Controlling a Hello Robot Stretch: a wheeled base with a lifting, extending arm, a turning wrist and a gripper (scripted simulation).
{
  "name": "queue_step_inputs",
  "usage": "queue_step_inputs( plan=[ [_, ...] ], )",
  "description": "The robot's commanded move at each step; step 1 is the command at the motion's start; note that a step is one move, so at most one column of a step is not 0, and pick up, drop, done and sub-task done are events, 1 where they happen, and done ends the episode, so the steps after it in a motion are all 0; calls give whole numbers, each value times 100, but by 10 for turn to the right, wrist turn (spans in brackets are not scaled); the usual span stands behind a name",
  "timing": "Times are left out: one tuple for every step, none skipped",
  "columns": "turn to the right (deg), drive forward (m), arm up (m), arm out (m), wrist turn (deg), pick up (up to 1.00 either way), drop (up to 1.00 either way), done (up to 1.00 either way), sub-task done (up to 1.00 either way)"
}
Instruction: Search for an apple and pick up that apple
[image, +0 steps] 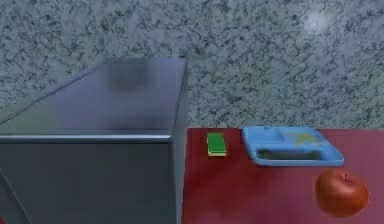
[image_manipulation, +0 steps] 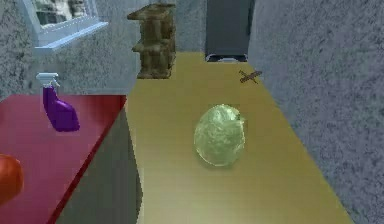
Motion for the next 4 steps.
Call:
queue_step_inputs(
  plan=[
    [-420, 0, 0, 0, 0, 0, 0, 0, 0],
    [0, 0, 50, 0, 0, 0, 0, 0, 0],
    [0, 0, 38, 0, 0, 0, 0, 0, 0],
    [0, 0, 0, 22, 0, 0, 0, 0, 0]
  ],
)
